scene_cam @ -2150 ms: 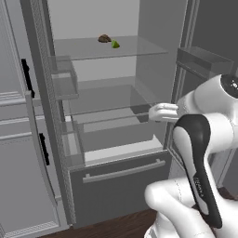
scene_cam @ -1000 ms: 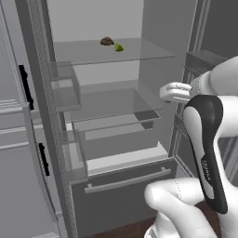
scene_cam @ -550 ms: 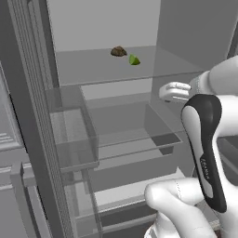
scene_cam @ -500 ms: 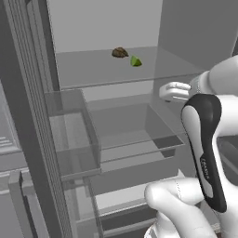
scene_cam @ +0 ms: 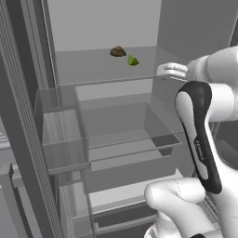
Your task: Grab a lemon wedge from the fridge and one ice cube from the ice bowl, and put them in the glass of lemonade.
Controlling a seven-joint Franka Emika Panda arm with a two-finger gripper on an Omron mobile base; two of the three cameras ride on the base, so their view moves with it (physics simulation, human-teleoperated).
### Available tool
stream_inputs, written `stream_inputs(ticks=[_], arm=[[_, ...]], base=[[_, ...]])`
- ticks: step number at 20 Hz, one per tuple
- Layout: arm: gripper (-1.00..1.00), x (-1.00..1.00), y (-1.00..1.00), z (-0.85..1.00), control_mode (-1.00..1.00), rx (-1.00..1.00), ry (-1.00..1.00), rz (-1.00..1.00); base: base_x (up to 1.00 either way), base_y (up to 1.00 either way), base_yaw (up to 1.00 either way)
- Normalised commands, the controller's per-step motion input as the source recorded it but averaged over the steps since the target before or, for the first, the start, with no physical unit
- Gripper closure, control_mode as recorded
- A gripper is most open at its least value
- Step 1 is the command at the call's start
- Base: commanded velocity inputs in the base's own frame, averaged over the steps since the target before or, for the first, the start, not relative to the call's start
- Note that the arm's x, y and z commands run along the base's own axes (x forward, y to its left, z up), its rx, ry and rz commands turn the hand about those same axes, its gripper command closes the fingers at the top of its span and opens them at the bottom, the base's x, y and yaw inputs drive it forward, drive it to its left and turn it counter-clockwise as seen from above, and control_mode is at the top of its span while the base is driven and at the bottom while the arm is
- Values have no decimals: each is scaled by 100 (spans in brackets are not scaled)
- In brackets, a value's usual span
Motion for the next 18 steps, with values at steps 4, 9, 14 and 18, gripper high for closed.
stream_inputs(ticks=[4, 9, 14, 18], arm=[[-100, 13, 5, 72, -100, 9, -32, 0], [-100, 59, 62, 43, -100, -12, -2, 0], [-100, 33, 11, 0, -100, -2, 20, 0], [-100, 19, -26, -12, -100, 0, 38, 0]], base=[[0, 0, 0], [0, 0, 0], [0, 0, 0], [0, 0, 0]])
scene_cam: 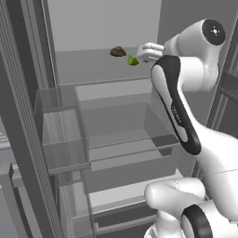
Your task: Grab a lemon wedge from the fridge and one ice cube from the ice bowl, and put them in the glass of lemonade.
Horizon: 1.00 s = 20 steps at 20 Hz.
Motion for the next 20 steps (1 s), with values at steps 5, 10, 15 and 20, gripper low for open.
stream_inputs(ticks=[5, 10, 15, 20], arm=[[-100, -6, 10, 3, -100, -23, 20, 0], [-100, 54, 21, -12, -100, -33, 2, 10], [-100, 98, 0, -27, -100, -2, 1, 5], [-100, 88, -4, -47, -100, 0, -1, 1]], base=[[0, 0, 0], [0, 0, 0], [0, 0, 0], [0, 0, 0]])
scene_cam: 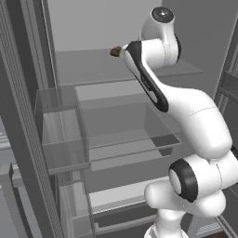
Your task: Grab a lemon wedge from the fridge and one ice cube from the ice bowl, and put them in the glass of lemonade.
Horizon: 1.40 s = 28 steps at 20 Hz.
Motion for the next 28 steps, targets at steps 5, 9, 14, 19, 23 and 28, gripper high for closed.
stream_inputs(ticks=[5, 9, 14, 19, 23, 28], arm=[[-100, 58, -15, -31, -100, 0, -9, 0], [-100, 17, -9, 10, -100, 0, -7, 0], [-100, 36, 0, 14, -100, 0, -1, 0], [-100, 76, 0, 7, -100, 0, 0, 0], [-100, 60, 0, 3, -100, 0, 8, 0], [-100, 17, 0, -18, -100, 0, 17, 0]], base=[[0, 0, 0], [0, 0, 0], [0, 0, 0], [0, 0, 0], [0, 0, 0], [0, 0, 0]])
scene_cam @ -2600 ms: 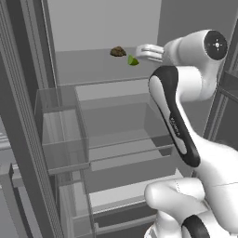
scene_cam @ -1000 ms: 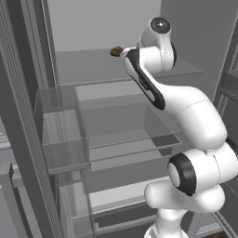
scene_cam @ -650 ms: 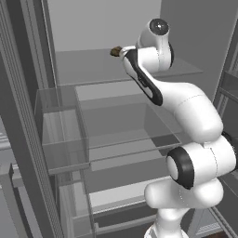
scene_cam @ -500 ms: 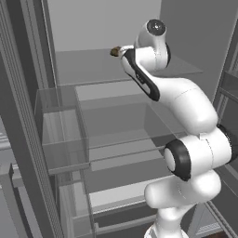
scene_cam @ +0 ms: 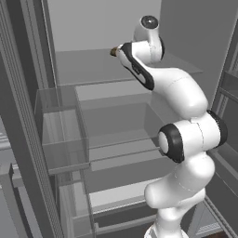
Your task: Grab a lemon wedge from the fridge and one ice cube from the ice bowl, and put them in the glass of lemonade.
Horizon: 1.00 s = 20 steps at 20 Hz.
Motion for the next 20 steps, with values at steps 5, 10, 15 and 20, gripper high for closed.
stream_inputs(ticks=[5, 10, 15, 20], arm=[[-100, 6, 0, -31, -100, 0, 9, 0], [-100, 0, 0, -30, -100, 0, 0, 0], [-100, 0, 0, -44, -100, 0, 0, 0], [-100, 0, 0, -21, -100, 0, 1, 0]], base=[[0, 0, 0], [0, 0, 0], [0, 0, 0], [0, 0, 0]])
